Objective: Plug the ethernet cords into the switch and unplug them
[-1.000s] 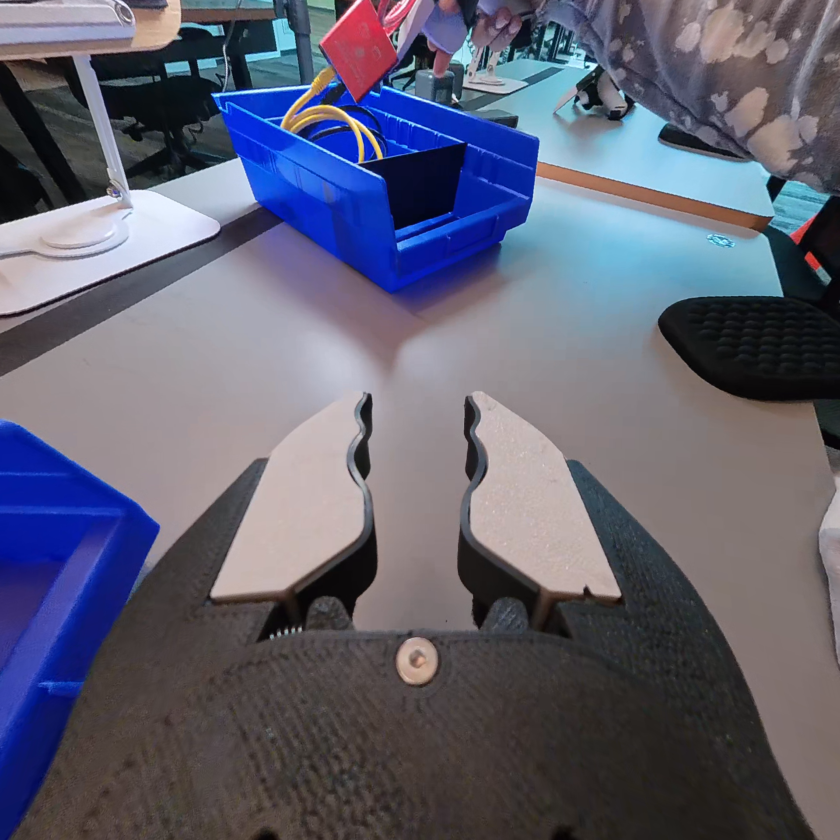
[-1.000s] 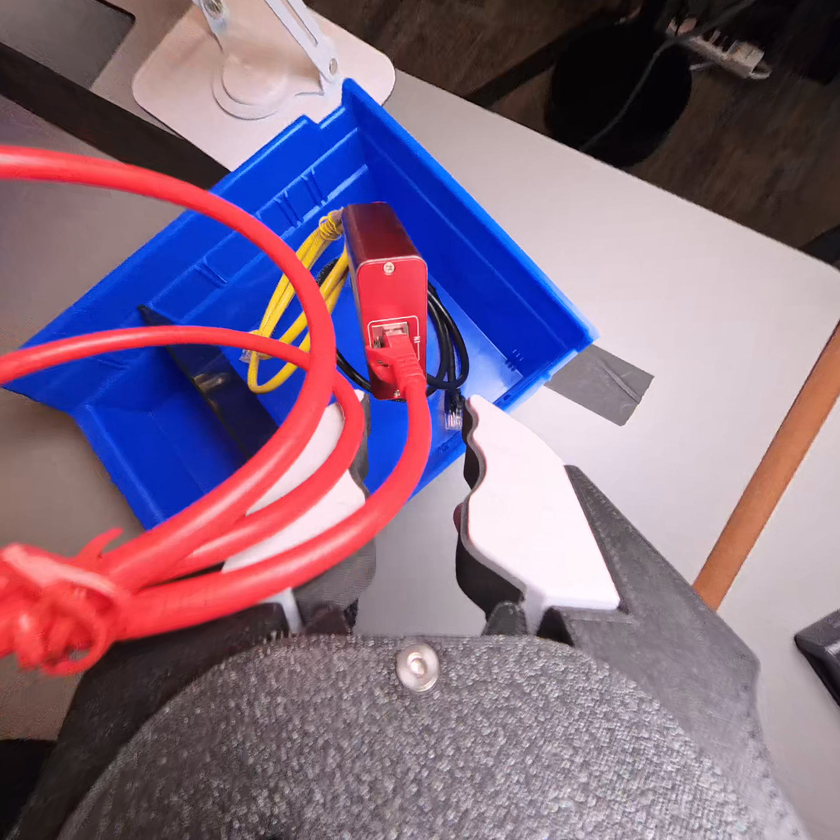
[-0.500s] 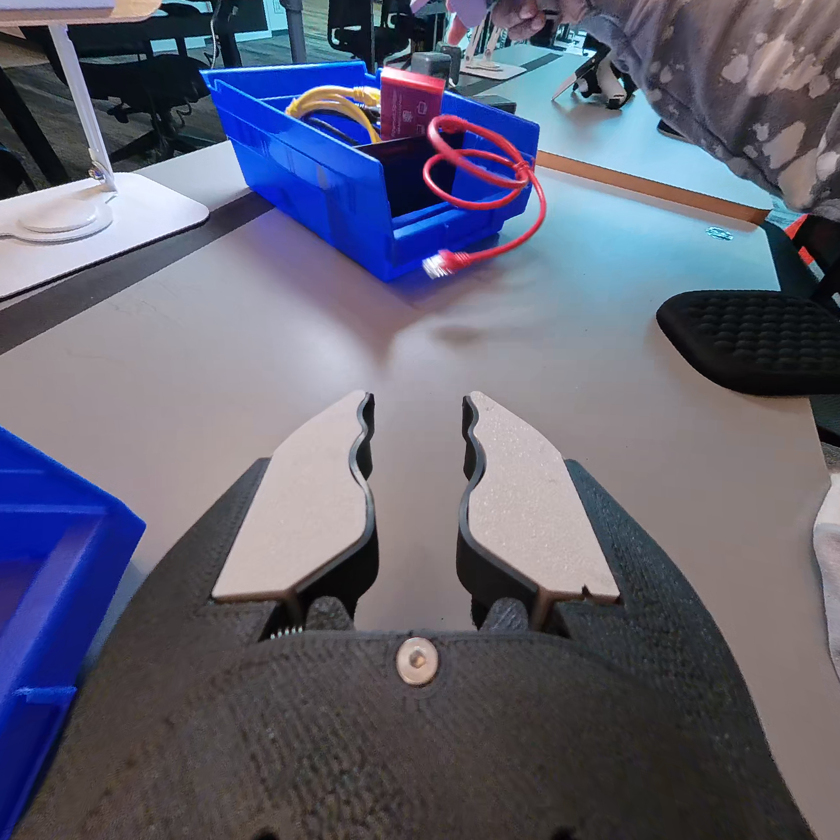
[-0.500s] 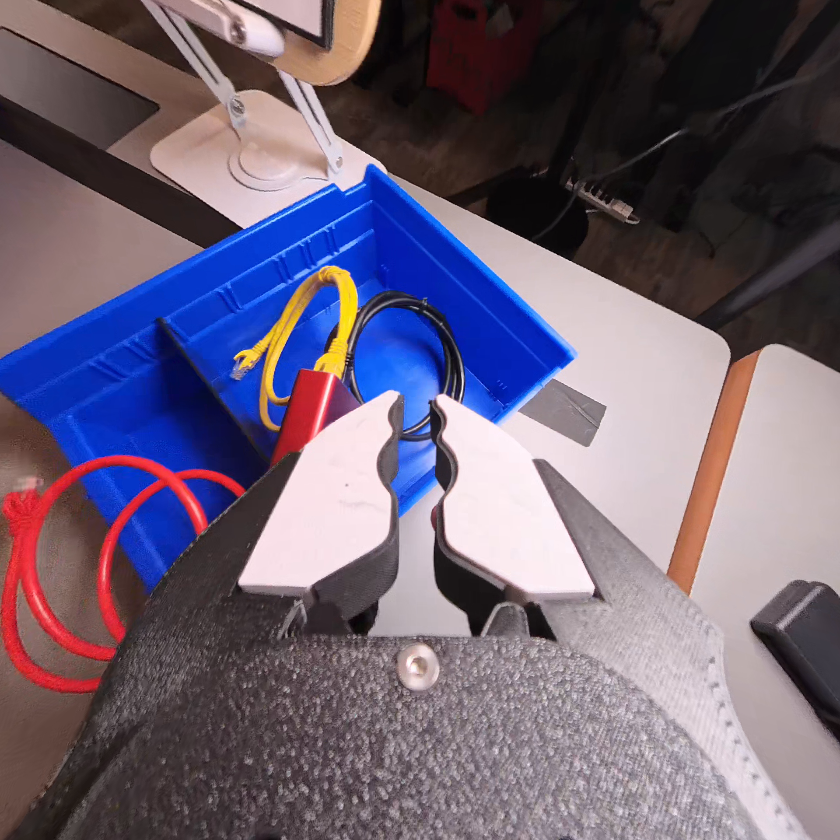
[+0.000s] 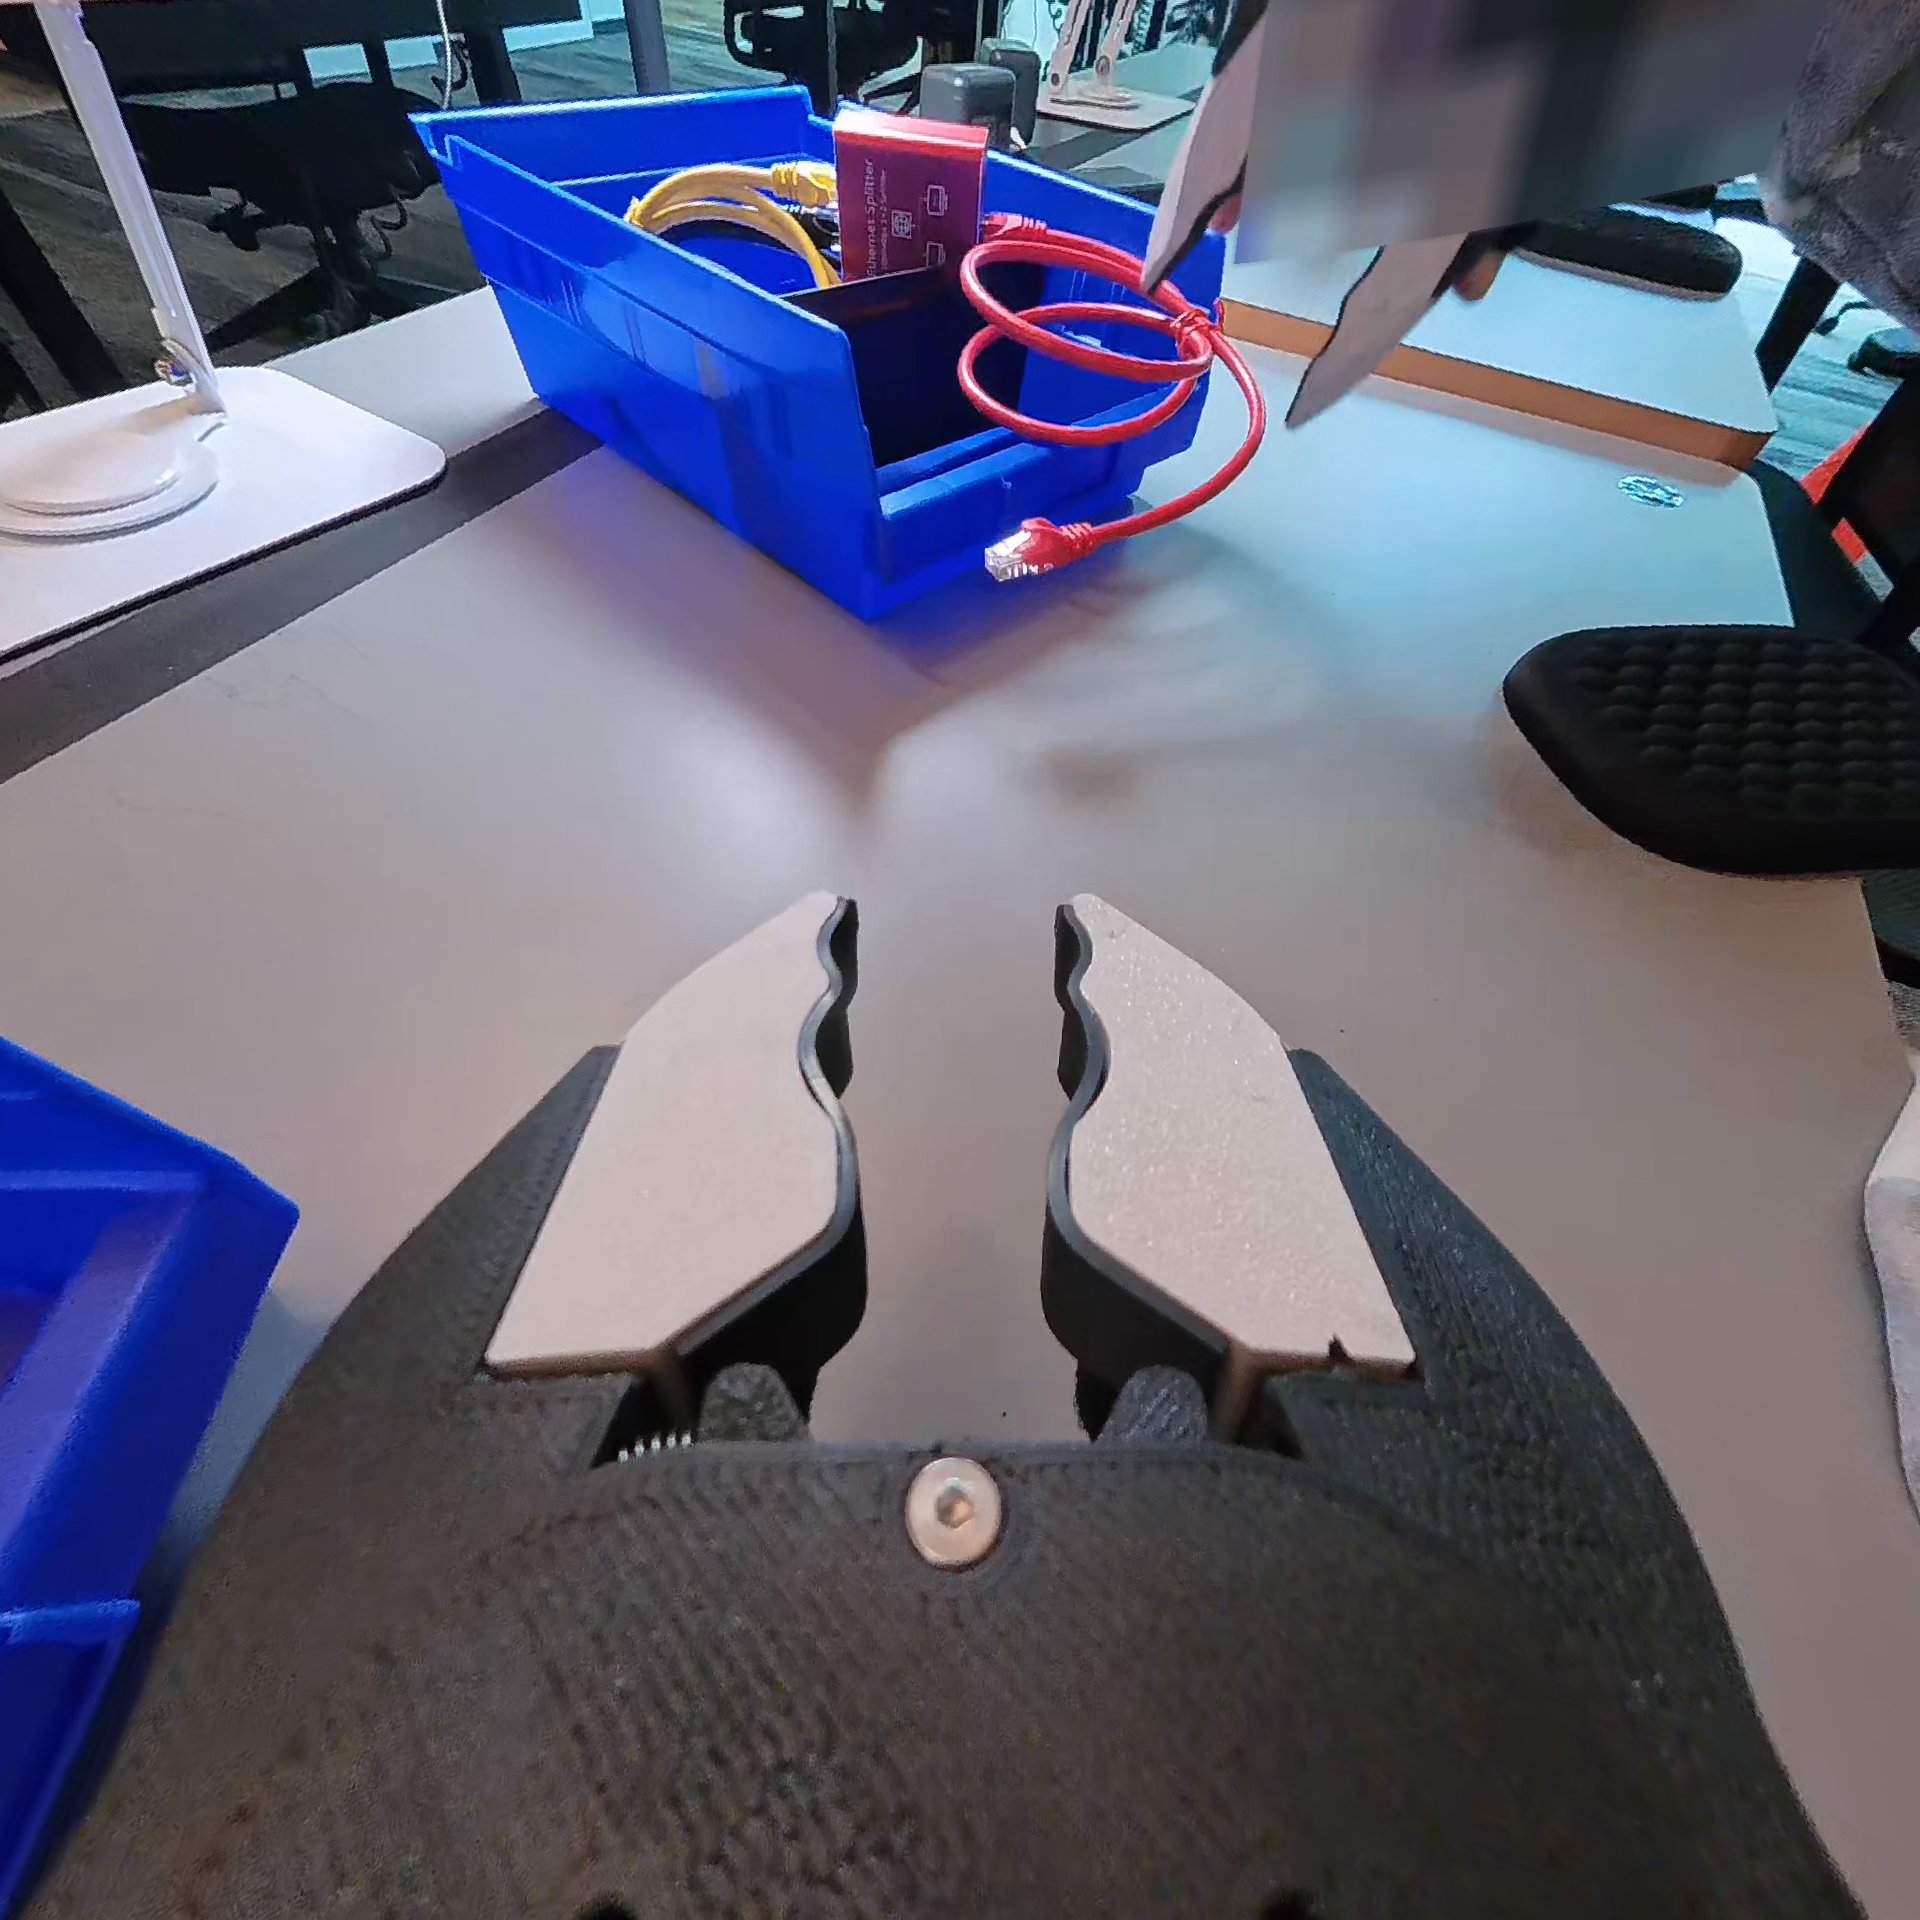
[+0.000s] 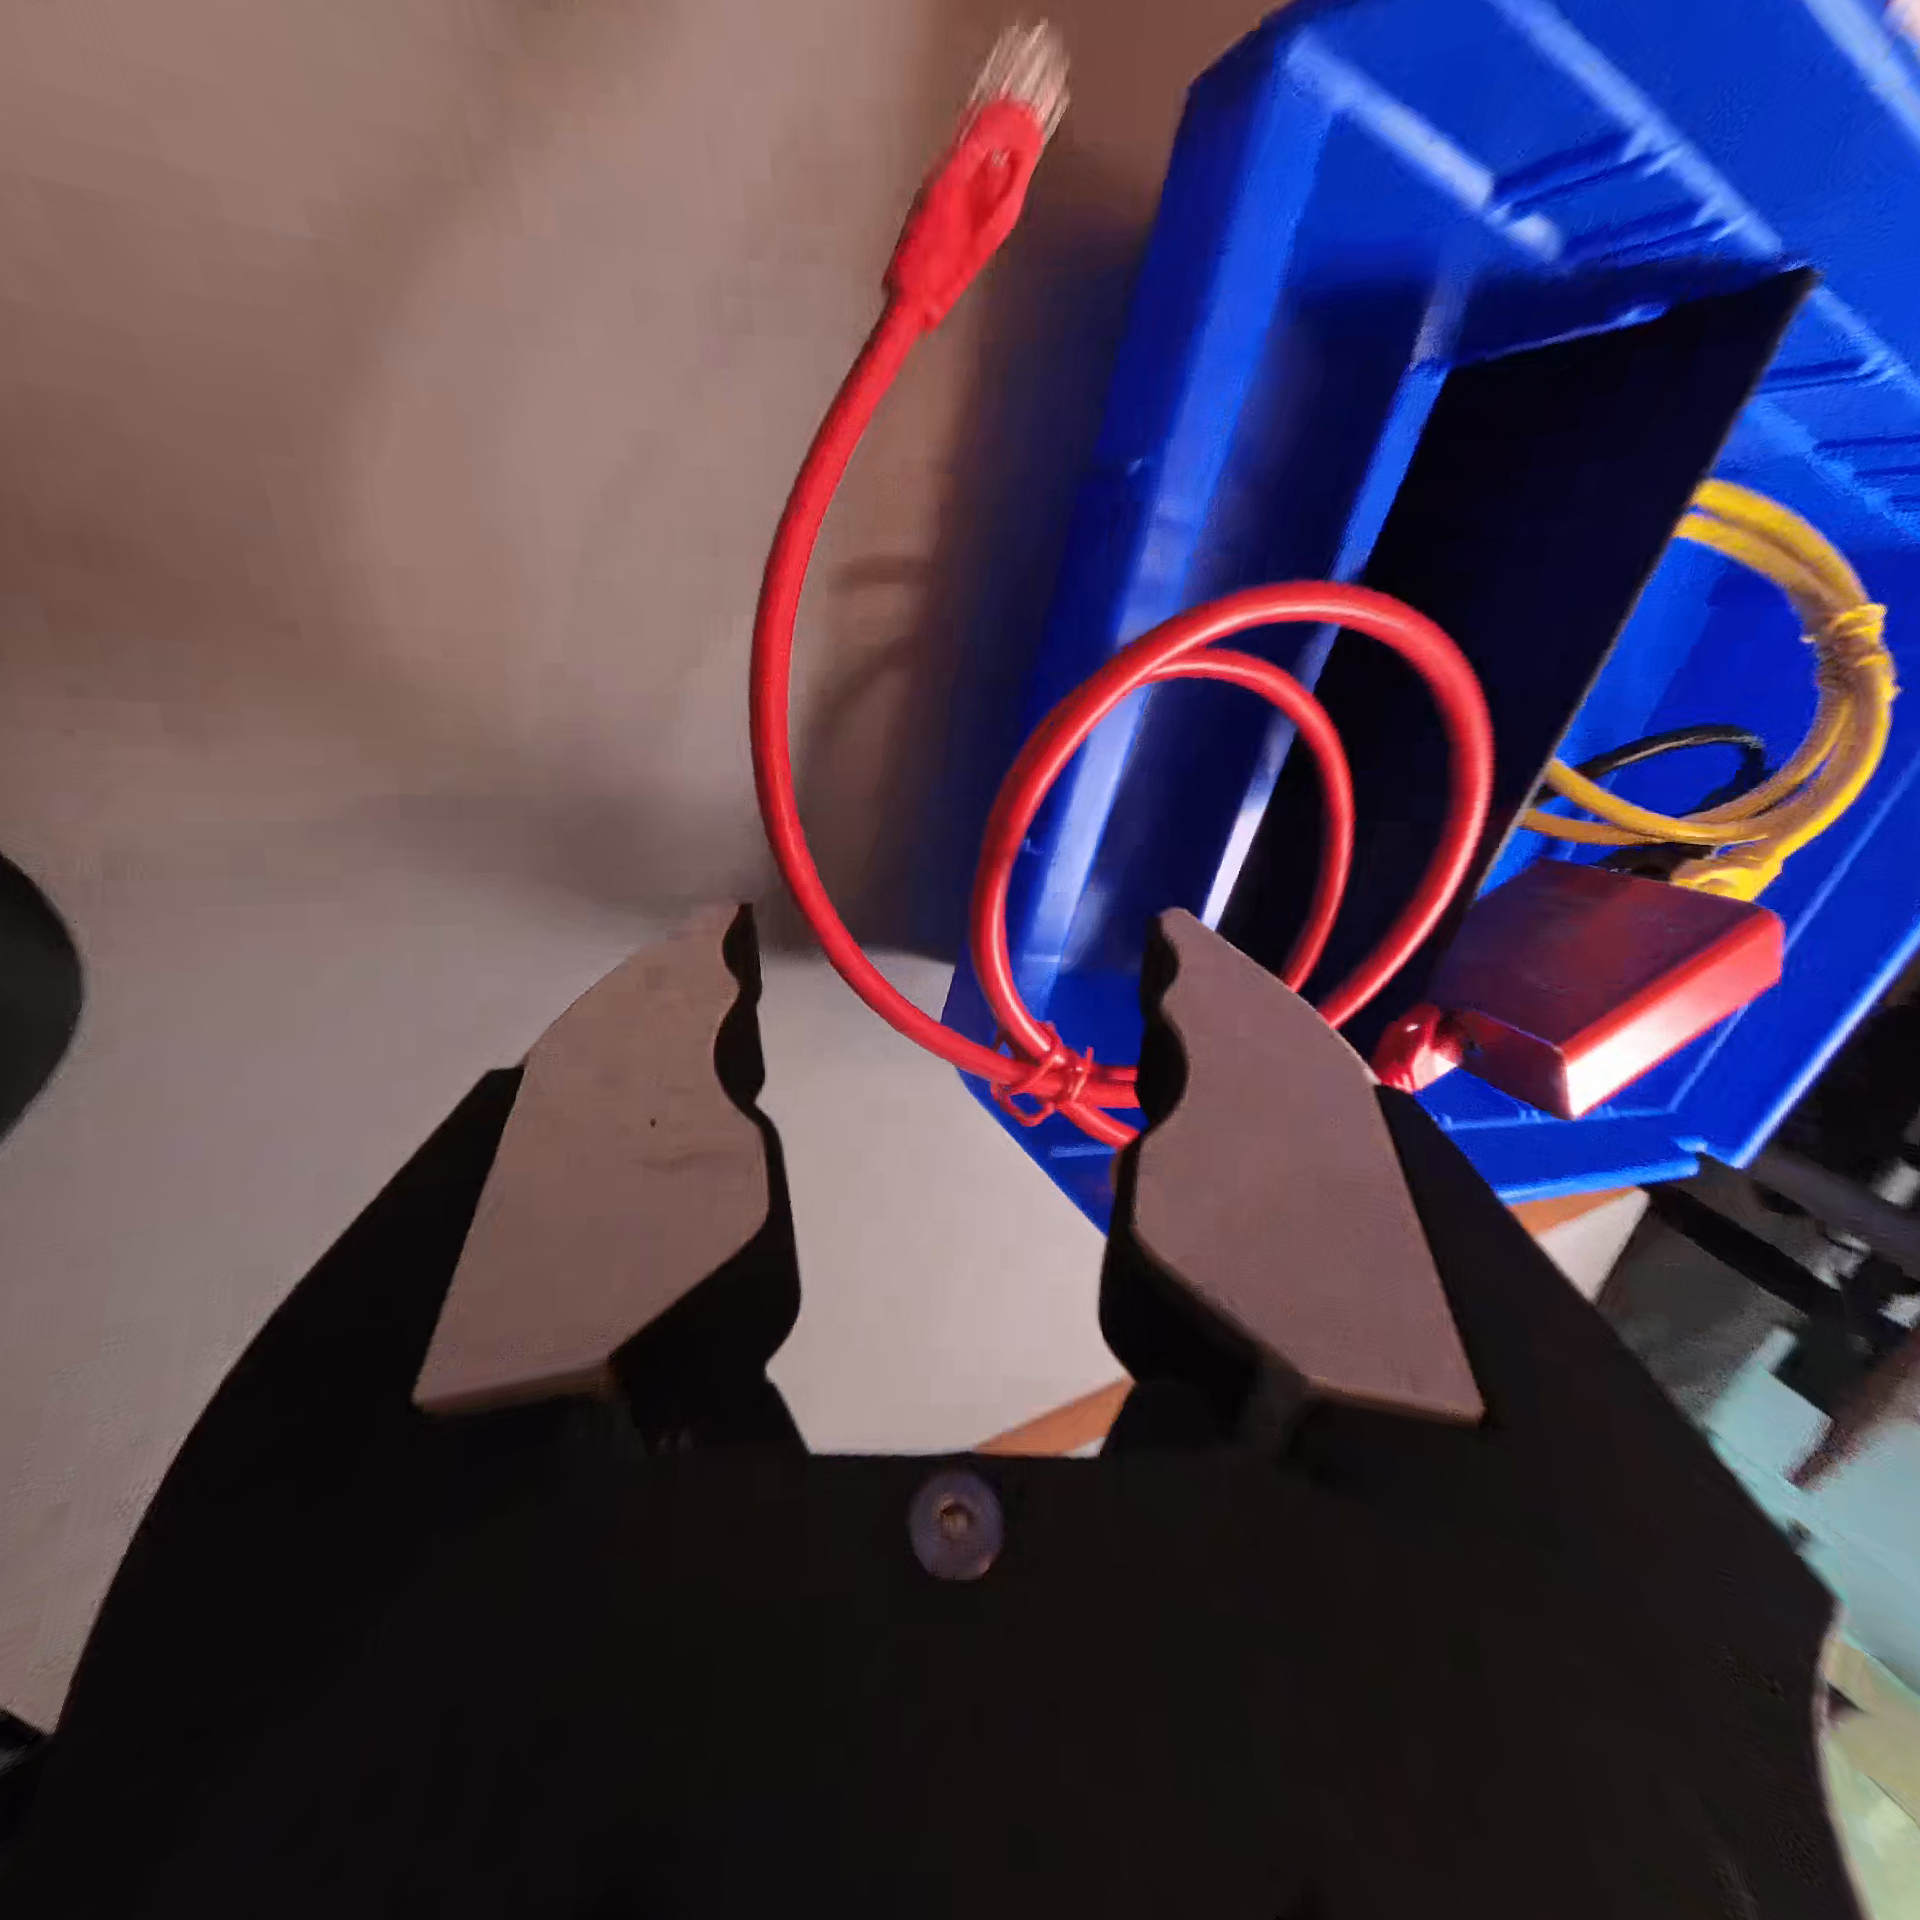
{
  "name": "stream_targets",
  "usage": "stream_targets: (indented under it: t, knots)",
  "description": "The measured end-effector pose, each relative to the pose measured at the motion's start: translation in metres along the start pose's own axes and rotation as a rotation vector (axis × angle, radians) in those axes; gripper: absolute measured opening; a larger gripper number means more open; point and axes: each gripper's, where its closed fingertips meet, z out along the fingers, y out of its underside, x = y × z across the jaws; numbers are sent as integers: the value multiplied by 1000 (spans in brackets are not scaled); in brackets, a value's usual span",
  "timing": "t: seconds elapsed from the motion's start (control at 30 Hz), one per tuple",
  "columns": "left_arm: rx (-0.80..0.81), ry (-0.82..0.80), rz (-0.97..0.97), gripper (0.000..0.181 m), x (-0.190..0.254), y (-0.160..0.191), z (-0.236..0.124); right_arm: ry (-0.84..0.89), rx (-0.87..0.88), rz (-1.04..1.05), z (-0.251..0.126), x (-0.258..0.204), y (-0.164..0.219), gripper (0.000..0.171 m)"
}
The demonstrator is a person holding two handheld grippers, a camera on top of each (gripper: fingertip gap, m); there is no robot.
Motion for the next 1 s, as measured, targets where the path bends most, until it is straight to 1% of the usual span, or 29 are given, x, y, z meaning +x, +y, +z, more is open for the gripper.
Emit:
stream_targets:
  t: [0.03, 0.07, 0.1, 0.13, 0.2, 0.23, 0.3, 0.43, 0.5, 0.57, 0.63, 0.7, 0.8, 0.87, 0.93, 0.97, 1.0]
  knots:
    - [0, 2, 1, 37, 1, 0, 0, 3, -57, -27, 9, -3, 5, 70]
    - [0, 3, 4, 37, 2, -1, 0, 4, -100, -46, 17, -4, 9, 63]
    - [0, 3, 8, 37, 3, -1, 0, 5, -119, -56, 23, -3, 10, 52]
    - [2, 2, 12, 37, 3, -2, -1, -2, -109, -53, 25, -1, 8, 38]
    - [6, -3, 19, 36, 3, -3, -3, -12, -64, -28, 20, 8, 2, 25]
    - [8, -7, 19, 36, 3, -3, -4, -18, -9, 3, 13, 16, -4, 17]
    - [15, -8, 15, 36, 2, -5, -5, 3, 81, 76, -5, 39, -12, 14]
    - [13, -8, 16, 36, 2, -4, -5, 176, 176, 223, -41, 111, -5, 12]
    - [8, -5, 17, 36, 2, -3, -4, 278, 179, 302, -54, 150, 9, 11]
    - [4, -5, 19, 36, 2, -2, -4, 319, 166, 355, -57, 179, 21, 11]
    - [-1, -3, 17, 36, 3, -1, -3, 330, 129, 379, -48, 201, 29, 11]
    - [-7, -2, 17, 36, 3, 0, -2, 295, 84, 361, -27, 209, 29, 11]
    - [-16, -4, 23, 35, 4, 2, -1, 266, -50, 264, 17, 207, 30, 10]
    - [-19, -4, 24, 35, 4, 3, -1, 228, -160, 179, 49, 196, 39, 11]
    - [-22, -1, 21, 35, 4, 4, -1, 141, -150, 169, 73, 178, 36, 11]
    - [-25, -1, 20, 35, 3, 5, -1, 115, -130, 169, 79, 171, 34, 11]
    - [-26, 0, 18, 35, 3, 6, -1, 95, -105, 178, 81, 166, 32, 14]
